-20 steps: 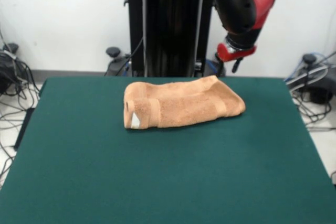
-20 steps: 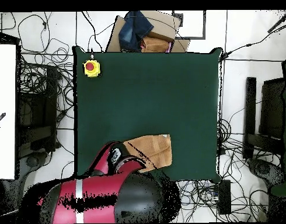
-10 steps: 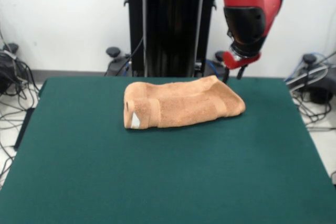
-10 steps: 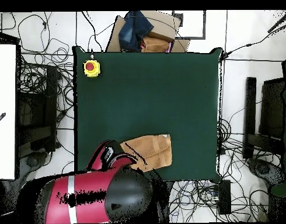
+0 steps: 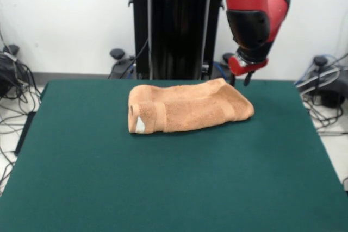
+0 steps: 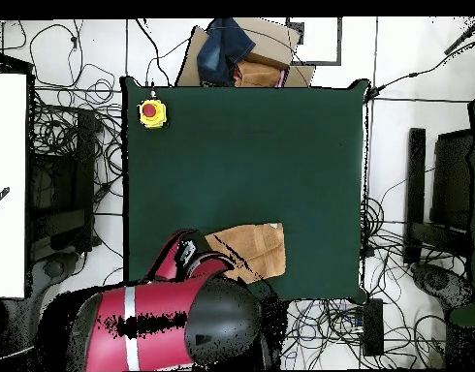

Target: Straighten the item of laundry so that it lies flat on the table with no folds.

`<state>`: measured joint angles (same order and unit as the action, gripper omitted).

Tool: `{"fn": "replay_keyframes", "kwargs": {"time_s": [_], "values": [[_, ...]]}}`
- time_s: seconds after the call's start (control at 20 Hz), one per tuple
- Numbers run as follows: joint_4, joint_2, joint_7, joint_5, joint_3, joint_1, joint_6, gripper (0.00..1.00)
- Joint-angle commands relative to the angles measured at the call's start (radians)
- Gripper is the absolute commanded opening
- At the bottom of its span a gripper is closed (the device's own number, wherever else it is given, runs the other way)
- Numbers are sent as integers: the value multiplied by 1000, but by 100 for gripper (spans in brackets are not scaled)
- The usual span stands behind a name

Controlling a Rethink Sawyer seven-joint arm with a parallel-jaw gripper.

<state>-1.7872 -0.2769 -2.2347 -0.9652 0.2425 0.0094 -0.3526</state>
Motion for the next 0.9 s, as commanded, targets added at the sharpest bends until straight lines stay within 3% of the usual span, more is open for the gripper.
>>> {"fn": "replay_keyframes", "kwargs": {"time_s": [0.05,0.4,0.9], "values": [[73,-17,97,15,67,-24,-59,100],[-18,-135,229,136,167,-117,-224,100],[-63,-188,255,151,224,-169,-290,100]]}}
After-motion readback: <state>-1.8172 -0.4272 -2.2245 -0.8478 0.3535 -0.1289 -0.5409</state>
